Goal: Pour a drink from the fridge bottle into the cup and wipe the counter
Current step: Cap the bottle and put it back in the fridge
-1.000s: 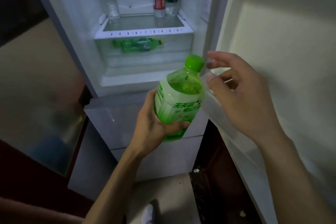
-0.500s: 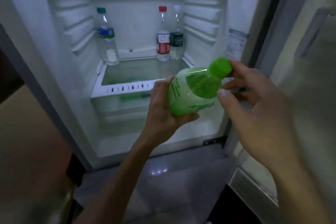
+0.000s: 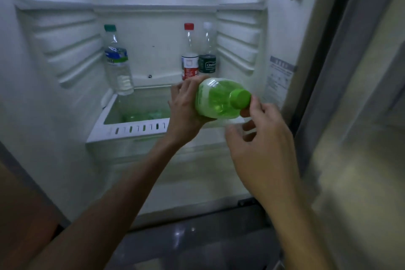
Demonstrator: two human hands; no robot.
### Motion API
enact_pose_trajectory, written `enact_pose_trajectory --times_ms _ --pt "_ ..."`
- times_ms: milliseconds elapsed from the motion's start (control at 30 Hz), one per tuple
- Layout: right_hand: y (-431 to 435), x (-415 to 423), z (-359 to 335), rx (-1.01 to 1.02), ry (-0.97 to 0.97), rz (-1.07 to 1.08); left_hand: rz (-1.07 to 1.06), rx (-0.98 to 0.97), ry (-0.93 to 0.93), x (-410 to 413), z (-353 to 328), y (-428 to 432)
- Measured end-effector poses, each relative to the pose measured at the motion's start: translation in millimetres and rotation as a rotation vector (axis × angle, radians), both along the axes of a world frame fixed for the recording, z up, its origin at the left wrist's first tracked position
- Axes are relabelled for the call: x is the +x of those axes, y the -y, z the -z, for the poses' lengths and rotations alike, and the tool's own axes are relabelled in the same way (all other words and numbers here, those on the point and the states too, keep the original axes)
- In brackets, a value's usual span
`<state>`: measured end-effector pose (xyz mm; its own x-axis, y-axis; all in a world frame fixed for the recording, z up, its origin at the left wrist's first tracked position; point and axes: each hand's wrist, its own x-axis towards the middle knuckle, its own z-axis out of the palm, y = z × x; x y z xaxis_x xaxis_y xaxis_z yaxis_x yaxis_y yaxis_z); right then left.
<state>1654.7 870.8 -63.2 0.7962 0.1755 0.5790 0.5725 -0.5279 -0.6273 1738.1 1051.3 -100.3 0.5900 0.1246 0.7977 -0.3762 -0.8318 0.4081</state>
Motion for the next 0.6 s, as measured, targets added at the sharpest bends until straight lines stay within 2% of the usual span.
enact_pose_trajectory --times_ms 200,433,600 --pt "-16.6 18.6 10.1 -0.015 -0.117 0.018 -0.063 0.1 -0.073 41.5 17.1 -10.3" --pt "-36.7 38.4 21.4 -0.009 -0.243 0.053 -0.051 0.064 -0.14 62.0 15.7 -17.8" --pt "-55.5 65.3 38.1 -0.027 -0.401 0.068 0.077 0.023 -0.36 66.0 15.2 -27.2"
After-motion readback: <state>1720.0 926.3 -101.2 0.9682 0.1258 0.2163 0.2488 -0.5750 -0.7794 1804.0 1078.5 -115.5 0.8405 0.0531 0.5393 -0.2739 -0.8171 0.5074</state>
